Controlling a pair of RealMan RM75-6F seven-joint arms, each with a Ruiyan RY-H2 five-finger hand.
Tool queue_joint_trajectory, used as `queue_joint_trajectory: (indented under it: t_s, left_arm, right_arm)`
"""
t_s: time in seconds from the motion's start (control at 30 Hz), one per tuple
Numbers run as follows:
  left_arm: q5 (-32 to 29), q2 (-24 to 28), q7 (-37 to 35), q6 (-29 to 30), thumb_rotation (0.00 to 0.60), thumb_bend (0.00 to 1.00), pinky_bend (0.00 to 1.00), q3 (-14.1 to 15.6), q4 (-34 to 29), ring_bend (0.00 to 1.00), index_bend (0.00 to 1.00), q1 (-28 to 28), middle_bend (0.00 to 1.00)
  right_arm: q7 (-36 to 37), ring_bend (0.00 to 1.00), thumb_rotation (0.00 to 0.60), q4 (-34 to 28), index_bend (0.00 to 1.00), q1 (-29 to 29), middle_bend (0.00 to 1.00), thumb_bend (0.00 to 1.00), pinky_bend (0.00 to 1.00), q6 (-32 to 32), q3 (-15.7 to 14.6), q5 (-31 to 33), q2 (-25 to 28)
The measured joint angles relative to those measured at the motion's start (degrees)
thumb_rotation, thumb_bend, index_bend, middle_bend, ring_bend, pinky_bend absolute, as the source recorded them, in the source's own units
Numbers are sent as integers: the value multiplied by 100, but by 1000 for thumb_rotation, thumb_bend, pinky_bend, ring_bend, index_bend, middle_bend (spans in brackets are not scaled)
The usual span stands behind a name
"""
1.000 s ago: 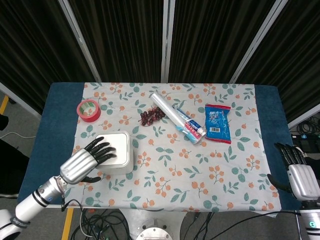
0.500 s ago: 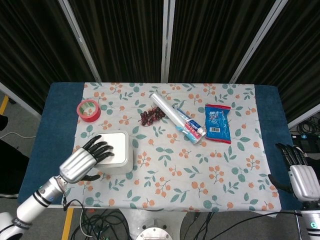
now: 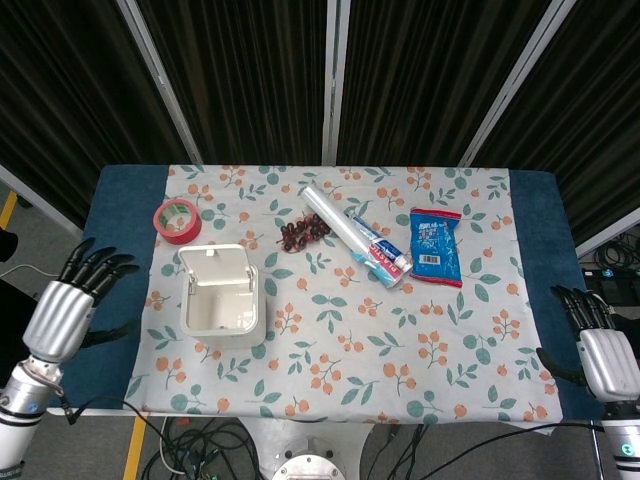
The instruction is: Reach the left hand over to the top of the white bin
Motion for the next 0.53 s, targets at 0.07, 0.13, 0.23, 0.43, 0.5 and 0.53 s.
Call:
queue_joint_trajectory:
  t_s: [0.07, 0.13, 0.23, 0.43, 0.5, 0.53]
  left_arm:
    - [-238, 13, 69, -54, 600, 25, 26, 25, 71, 143, 245, 88, 200]
    - [-518, 16, 249, -211, 600, 24, 26, 77, 123, 143, 245, 173, 199]
    - [-938, -20, 518, -466, 600, 25, 26, 175, 164, 143, 245, 328, 190]
    - [-1244, -314, 907, -380, 600, 24, 25, 363, 261, 143, 245, 795, 189]
    - [-1240, -383, 960, -260, 600, 25, 26, 418, 260, 143, 245, 937, 189]
    - [-1217, -415, 968, -175, 600, 24, 26, 448, 254, 143, 245, 1013, 189]
  right_arm:
    - [-2, 0, 600, -7, 18, 1, 64, 196, 0, 5, 9, 10, 7]
    - [15, 0, 600, -13, 16, 11, 54, 196, 0, 9, 23, 11, 11]
    - [21, 0, 600, -27, 2, 26, 23, 196, 0, 23, 28, -37, 23]
    - [5, 0, 600, -72, 0, 40, 10, 195, 0, 105, 41, -131, 53]
    - [7, 0, 600, -73, 0, 38, 11, 195, 0, 127, 39, -151, 47]
    - [9, 0, 600, -71, 0, 33, 11, 195, 0, 148, 39, -158, 39]
